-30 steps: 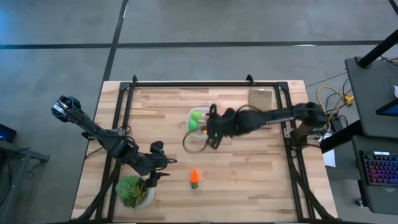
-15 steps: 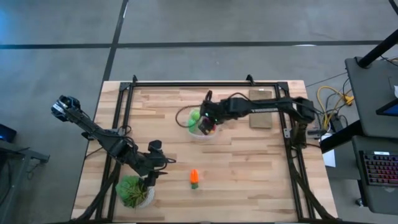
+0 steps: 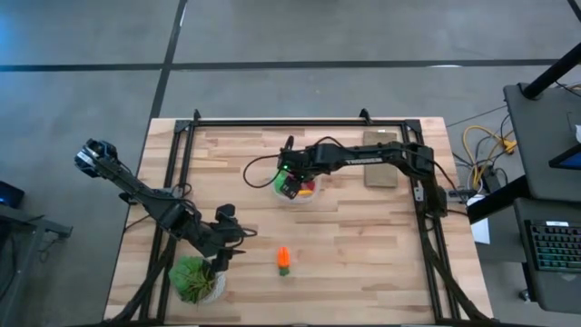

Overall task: Pick and placing Produce into tupperware
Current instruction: Put the purple onion into the transparent container, then put the orange carrot into the transparent container

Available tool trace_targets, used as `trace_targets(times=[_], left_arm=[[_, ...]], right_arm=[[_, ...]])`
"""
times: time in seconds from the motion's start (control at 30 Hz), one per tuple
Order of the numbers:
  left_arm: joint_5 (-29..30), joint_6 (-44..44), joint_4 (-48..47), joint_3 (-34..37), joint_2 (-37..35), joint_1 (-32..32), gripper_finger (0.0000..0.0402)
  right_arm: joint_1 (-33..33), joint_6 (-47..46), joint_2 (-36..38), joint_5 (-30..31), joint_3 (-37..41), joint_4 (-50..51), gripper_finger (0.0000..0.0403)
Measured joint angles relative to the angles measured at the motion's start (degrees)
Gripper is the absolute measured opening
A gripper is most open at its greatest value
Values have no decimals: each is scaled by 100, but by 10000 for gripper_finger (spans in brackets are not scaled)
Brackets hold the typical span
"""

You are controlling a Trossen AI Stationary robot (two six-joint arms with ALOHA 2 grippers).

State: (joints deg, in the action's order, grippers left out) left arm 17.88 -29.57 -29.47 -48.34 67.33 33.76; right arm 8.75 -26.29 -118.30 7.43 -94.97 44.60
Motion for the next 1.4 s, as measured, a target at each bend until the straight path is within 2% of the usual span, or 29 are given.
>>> trace_targets(times=[0.1, 0.4, 0.6, 0.7, 0.8, 0.93, 1.0, 1.07, 1.23, 1.4], left_arm=[[5, -16, 0, 0, 0, 2, 227], [88, -16, 2, 0, 0, 1, 227], [102, -16, 2, 0, 0, 2, 227], [84, -13, -1, 0, 0, 3, 227], [82, -10, -3, 0, 2, 4, 227], [81, -5, -9, -2, 7, 2, 227], [80, -10, -3, -2, 7, 2, 227], [59, -259, 14, -2, 7, -5, 227], [45, -1609, 40, -7, 172, -145, 227], [-319, -2907, 338, -235, 645, -338, 227]], right_arm=[[32, 104, 0, 123, -38, 40, 244], [-9, 245, 90, 248, -31, 260, 306], [-499, 294, 366, 169, -31, 526, 307], [-899, 18, 601, 283, -31, 888, 303], [-1357, -338, 850, 749, -14, 1238, 303], [-1849, -1109, 1020, 571, 10, 1334, 303], [-2060, -1582, 1021, 719, 24, 1774, 302], [-2218, -2081, 1019, 903, 30, 2405, 300], [-2467, -3483, 1049, 1222, 65, 3949, 302], [-2677, -4202, 1346, 1212, 154, 4533, 303]])
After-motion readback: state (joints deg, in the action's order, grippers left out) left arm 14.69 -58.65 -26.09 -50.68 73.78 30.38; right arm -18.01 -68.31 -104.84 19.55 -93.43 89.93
